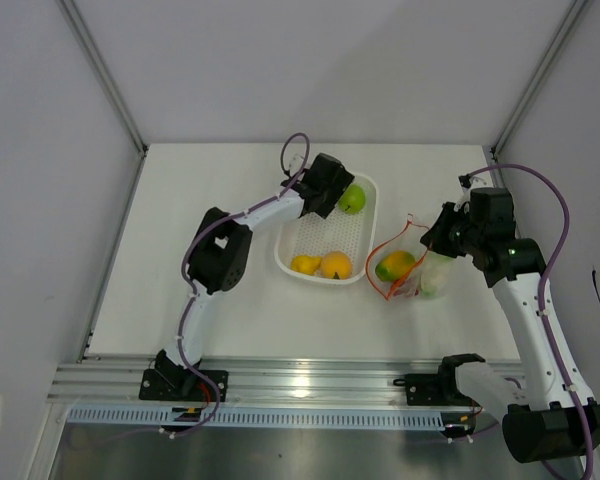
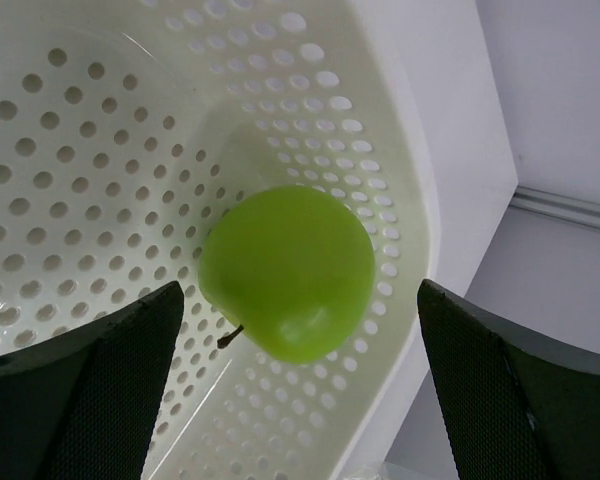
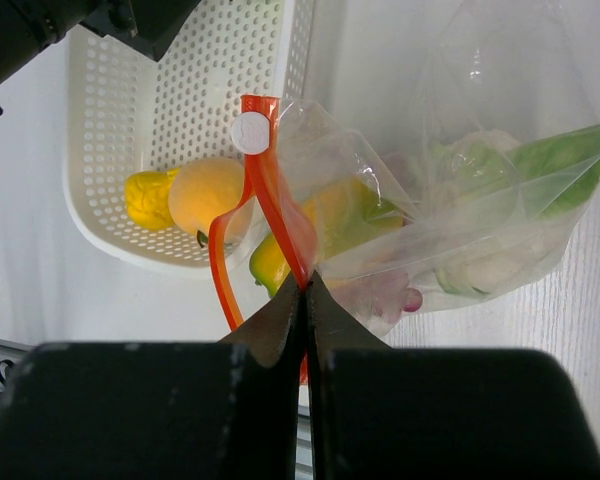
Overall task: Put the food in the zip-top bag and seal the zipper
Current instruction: Pick up the fake fruit from the bin.
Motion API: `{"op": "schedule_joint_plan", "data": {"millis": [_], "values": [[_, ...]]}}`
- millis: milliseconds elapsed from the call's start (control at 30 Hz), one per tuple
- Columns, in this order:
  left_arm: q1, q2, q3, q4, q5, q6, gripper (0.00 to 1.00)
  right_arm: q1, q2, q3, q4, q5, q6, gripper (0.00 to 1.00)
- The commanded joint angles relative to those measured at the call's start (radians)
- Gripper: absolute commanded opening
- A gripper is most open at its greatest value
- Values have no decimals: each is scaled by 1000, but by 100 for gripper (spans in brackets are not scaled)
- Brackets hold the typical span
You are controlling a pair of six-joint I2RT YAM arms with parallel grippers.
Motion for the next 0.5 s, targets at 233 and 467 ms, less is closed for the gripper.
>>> {"op": "schedule_joint_plan", "data": {"millis": [233,467], "values": [[-1,79,93,0,38,-3,100,0,-6,3,55,8,-13,0],[-4,115,125,37,51,-26,100,-2,2,2,60,13,-15,0]]}}
